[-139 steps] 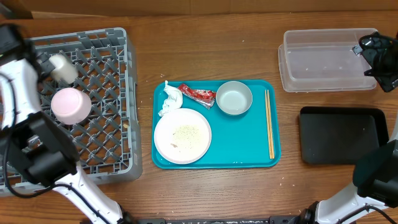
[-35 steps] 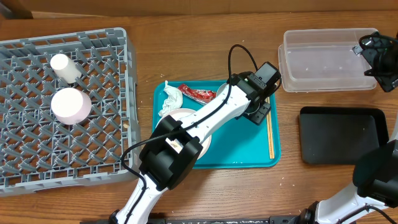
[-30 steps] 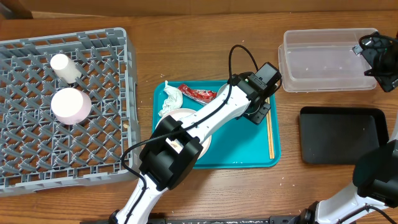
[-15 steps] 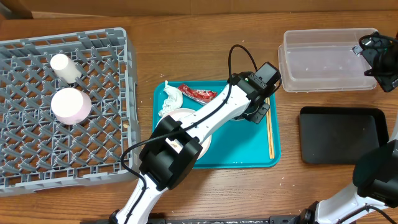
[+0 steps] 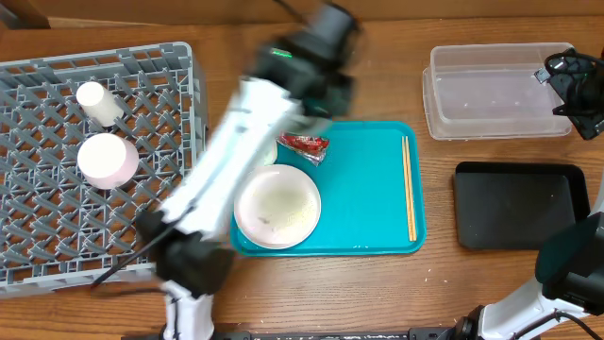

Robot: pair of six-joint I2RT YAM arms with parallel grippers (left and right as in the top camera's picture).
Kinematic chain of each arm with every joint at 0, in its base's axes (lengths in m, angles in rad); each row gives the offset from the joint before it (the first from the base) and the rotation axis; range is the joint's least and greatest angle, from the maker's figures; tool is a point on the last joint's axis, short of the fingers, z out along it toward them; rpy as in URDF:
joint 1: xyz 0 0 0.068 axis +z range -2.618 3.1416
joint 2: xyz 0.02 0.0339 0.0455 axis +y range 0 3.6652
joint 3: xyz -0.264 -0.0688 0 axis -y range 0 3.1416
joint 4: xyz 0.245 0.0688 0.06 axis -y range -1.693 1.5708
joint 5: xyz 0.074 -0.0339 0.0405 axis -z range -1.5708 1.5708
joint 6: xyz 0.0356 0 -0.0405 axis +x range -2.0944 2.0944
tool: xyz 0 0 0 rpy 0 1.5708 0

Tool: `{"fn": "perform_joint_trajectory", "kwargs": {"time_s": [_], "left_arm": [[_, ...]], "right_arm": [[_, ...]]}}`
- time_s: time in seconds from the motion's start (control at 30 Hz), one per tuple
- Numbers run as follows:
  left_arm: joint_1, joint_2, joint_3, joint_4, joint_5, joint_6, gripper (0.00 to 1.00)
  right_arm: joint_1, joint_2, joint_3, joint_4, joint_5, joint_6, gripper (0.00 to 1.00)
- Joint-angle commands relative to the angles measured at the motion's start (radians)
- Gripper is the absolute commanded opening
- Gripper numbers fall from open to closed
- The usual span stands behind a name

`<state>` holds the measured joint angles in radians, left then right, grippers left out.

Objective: Sort waste into correct bins and load items into the dishwasher
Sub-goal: 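Carry the grey bowl left over the dish rack, then lower the grey bowl into the rack's front-left area and release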

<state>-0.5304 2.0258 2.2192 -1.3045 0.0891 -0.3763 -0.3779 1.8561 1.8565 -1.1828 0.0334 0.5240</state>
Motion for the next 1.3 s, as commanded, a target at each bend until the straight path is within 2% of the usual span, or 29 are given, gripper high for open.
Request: {"fn": "perform_joint_trajectory", "kwargs": {"time_s": [0.0, 0.13, 0.27, 0.37, 0.5, 0.6, 0.73, 1.0, 1.27], "left_arm": [[0.195, -0.134, 0.026, -0.073, 0.079, -0.053, 0.04], [0.408, -0.178, 0.026, -0.150, 0.192, -0.047, 0.04], [0.634, -0.182, 0.024, -0.210, 0.366, 0.042, 0.04], [0.814, -0.182, 0.003, -0.205, 0.485, 0.116, 0.04], [1.030, -0.169, -0.038, -0.197, 0.550, 0.124, 0.04], [1.175, -0.151, -0.084, -0.182, 0.734, 0.219, 0.04], [1.379, -0.112, -0.211, -0.127, 1.071, 0.374, 0.04], [1.561, 0.018, -0.404, -0.045, 1.402, 0.467, 0.04], [1.664, 0.138, -0.425, -0.101, 1.419, 0.496, 0.04]], "right_arm": [[-0.001, -0.001, 0.003, 0.003, 0.006, 0.006, 1.00], [-0.001, -0.001, 0.003, 0.003, 0.006, 0.006, 1.00], [-0.001, -0.001, 0.003, 0.003, 0.006, 0.006, 1.00], [-0.001, -0.001, 0.003, 0.003, 0.006, 0.006, 1.00], [-0.001, -0.001, 0.003, 0.003, 0.006, 0.006, 1.00], [-0.001, -0.001, 0.003, 0.003, 0.006, 0.006, 1.00], [-0.001, -0.001, 0.003, 0.003, 0.006, 0.006, 1.00], [-0.001, -0.001, 0.003, 0.003, 0.006, 0.006, 1.00], [-0.001, -0.001, 0.003, 0.003, 0.006, 0.006, 1.00]]}}
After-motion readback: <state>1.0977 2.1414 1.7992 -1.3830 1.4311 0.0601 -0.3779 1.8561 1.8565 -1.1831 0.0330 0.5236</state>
